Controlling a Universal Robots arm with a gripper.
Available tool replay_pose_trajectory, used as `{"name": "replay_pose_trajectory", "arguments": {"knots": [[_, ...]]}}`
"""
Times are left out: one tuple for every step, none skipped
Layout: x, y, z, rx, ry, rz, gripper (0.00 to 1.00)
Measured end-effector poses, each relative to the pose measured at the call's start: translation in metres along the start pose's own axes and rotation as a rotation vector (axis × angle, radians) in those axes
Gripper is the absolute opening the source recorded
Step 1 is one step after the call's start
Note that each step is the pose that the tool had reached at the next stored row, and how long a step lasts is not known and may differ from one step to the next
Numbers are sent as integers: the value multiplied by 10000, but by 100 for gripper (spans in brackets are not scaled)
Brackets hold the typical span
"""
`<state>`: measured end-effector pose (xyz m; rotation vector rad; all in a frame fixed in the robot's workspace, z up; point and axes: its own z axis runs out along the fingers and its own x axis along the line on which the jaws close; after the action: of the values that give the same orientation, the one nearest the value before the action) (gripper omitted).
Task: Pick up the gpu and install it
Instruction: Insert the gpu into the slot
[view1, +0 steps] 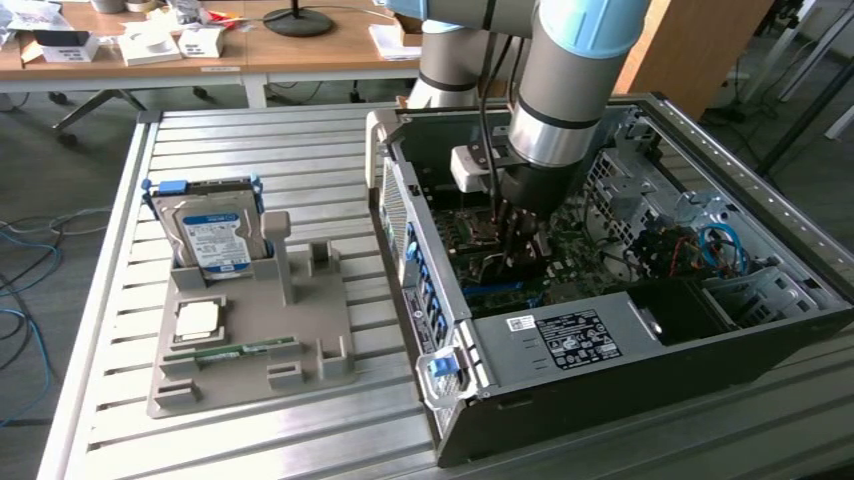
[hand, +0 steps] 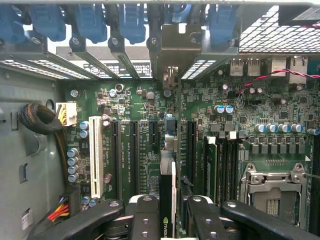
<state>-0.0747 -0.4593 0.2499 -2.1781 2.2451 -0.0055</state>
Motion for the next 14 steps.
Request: {"name": "replay_pose_trajectory", "arguments": {"knots": [[0,0,0,0,0,0,26],[0,-1,0,0,-1,1,26],[0,-3,0,-1,-1,1,26],[0,-5,0,-1,-1,1,26],[0,-6,0,0,-1,2,26],[0,-8,0,0,-1,1,26],[0,-9,0,0,0,1,26],[0,-9,0,0,0,1,26],[0,-9,0,0,0,1,26],[0,-9,1,0,0,1,26],[0,-10,3,-1,2,0,26],[0,-9,4,-2,4,0,26],[0,-9,7,-2,5,0,26],[1,-9,11,-3,5,0,26]]}}
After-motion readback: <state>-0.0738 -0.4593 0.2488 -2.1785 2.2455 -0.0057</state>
